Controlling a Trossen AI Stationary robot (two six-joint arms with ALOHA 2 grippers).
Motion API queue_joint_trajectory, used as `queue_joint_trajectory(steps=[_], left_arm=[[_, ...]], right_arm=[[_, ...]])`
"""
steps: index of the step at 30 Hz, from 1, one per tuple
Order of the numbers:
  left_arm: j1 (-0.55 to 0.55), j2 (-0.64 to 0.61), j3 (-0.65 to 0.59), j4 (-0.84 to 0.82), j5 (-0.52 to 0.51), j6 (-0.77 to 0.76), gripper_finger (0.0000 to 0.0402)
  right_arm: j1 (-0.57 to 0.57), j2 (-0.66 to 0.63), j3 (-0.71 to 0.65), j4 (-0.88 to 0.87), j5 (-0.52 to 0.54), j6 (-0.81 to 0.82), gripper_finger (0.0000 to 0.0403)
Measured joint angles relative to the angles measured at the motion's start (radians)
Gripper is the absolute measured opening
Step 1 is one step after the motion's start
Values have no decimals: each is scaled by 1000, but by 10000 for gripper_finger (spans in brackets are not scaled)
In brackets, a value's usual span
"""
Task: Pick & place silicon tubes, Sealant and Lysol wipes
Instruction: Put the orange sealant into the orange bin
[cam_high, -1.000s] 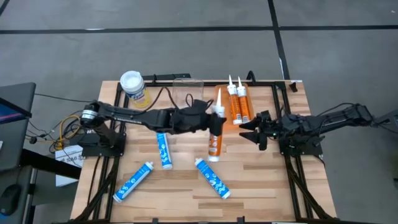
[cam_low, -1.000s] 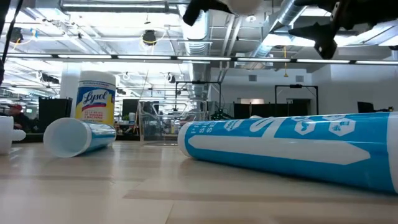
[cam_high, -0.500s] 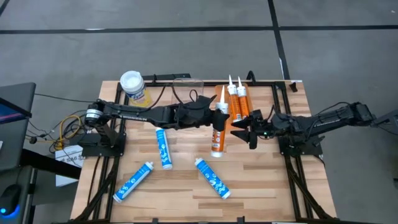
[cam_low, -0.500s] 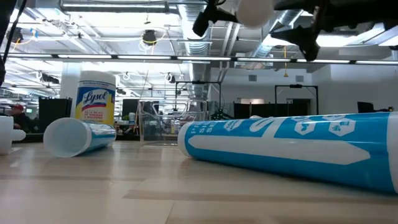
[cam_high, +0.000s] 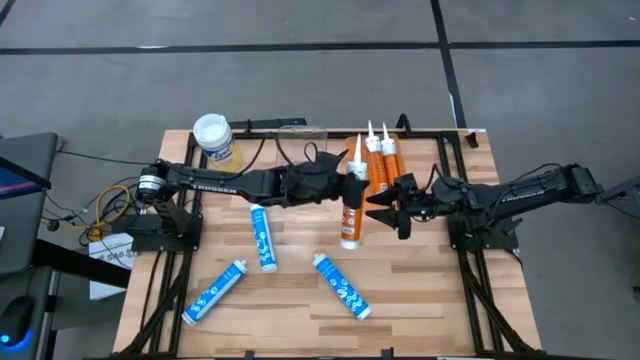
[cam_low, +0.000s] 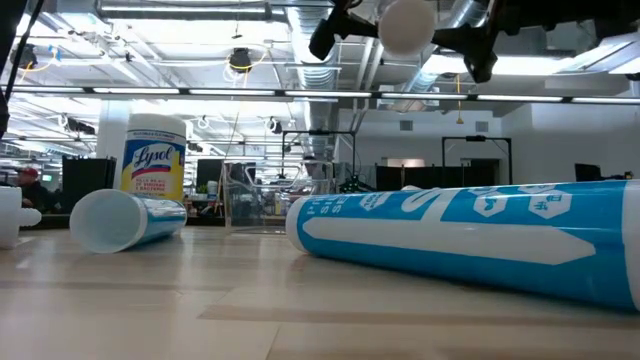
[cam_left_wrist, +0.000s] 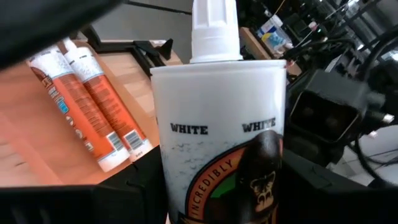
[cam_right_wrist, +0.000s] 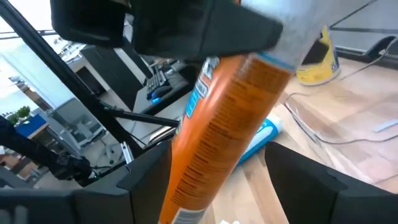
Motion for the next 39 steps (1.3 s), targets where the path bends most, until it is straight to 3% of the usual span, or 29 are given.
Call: queue_joint_trajectory(steps=[14, 28, 39], left_arm=[[1, 0, 0, 39, -12, 5, 196], [1, -5, 0, 44, -29, 42, 195], [1, -4, 1, 42, -40, 32, 195]], right_arm=[[-21, 29, 0, 114, -4, 36, 252], [-61, 212, 132, 118, -77, 31, 252], [-82, 209, 135, 121, -89, 44, 248]])
